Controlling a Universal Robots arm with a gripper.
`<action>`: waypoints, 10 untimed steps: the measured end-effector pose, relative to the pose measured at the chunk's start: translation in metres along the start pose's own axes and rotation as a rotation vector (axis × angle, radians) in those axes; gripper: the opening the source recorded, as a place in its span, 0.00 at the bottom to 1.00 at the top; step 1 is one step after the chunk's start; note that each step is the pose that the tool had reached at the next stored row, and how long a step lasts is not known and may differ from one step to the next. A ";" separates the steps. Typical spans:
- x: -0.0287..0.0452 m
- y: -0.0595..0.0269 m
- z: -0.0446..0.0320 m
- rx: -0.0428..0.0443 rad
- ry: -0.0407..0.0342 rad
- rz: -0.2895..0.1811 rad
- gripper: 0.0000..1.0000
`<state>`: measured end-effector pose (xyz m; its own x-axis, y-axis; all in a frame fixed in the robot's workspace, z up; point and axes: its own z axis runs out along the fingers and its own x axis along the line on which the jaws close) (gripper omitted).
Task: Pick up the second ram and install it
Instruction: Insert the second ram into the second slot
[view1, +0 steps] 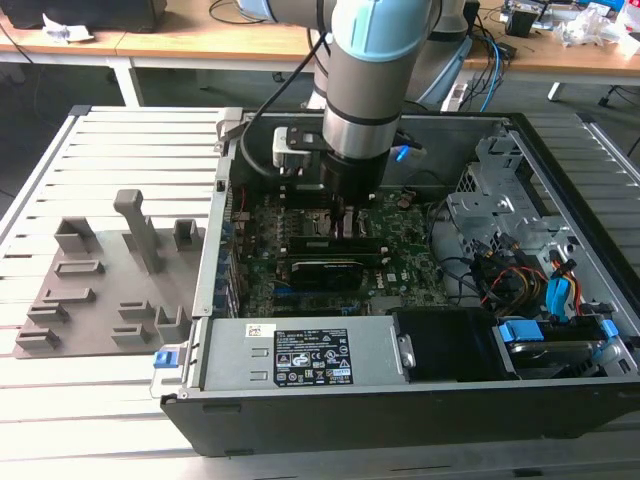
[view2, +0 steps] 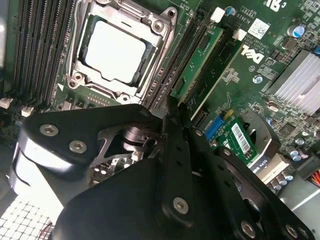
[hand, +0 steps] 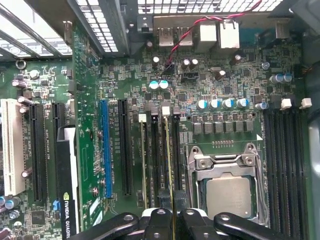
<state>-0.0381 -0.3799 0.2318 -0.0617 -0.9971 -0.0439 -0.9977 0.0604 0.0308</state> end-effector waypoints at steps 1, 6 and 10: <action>0.0000 0.0000 0.0004 0.0000 -0.0002 0.000 0.13; 0.0002 -0.0001 0.0020 0.0000 -0.0006 0.000 0.13; 0.0001 0.0004 0.0004 0.0011 -0.0008 0.000 0.13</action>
<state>-0.0385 -0.3799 0.2315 -0.0622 -0.9971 -0.0447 -0.9977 0.0609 0.0297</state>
